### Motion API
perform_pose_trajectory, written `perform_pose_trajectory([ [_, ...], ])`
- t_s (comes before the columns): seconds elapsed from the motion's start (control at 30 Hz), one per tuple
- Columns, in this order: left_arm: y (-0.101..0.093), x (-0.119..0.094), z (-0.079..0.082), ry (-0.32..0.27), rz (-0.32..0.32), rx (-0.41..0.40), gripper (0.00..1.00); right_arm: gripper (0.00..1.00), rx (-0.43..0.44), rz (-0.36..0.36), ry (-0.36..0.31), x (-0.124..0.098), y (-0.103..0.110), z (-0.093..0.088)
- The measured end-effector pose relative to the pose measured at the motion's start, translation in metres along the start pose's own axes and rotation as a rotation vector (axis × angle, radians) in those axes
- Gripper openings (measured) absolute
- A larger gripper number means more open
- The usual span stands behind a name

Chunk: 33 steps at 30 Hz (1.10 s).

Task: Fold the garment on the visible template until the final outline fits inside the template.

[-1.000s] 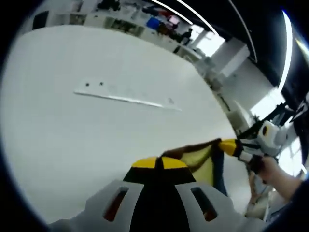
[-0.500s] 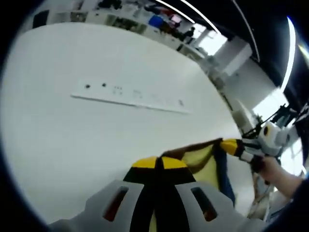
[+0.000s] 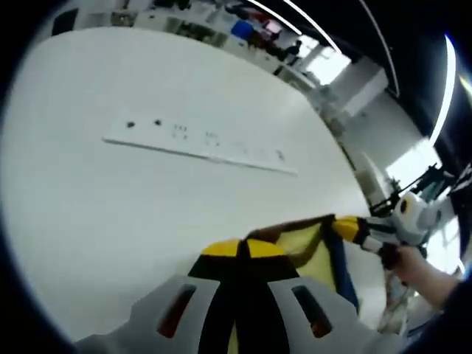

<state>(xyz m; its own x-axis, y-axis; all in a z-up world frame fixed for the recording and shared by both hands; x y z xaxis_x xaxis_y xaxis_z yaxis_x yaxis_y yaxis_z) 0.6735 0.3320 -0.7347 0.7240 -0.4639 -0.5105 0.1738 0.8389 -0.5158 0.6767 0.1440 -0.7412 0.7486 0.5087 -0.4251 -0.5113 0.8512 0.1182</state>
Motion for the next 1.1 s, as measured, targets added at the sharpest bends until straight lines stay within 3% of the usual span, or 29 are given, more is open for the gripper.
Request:
perform_pose_trajectory([
  [0.73, -0.005, 0.003, 0.01, -0.087, -0.024, -0.007, 0.03, 0.13, 0.067, -0.005, -0.043, -0.003, -0.002, 0.007],
  [1.1, -0.009, -0.01, 0.006, -0.107, -0.027, -0.008, 0.09, 0.2, 0.082, 0.016, -0.059, -0.016, 0.003, 0.01],
])
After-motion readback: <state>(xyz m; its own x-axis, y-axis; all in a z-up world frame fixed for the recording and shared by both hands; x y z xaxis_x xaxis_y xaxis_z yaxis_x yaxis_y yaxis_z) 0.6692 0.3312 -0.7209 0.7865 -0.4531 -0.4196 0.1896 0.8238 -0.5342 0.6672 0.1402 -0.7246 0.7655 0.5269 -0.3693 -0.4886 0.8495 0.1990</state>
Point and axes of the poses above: the point that each gripper's makers call its tool centre point, and the gripper's own axes: x roughly forward along the fingers, y roughly to its left, z roughly out of its top, the point moved 1 cm from there along -x, roughly backward along the fingers, and after that the axes turned 15 degrees about -y, right-handed, at the moved point
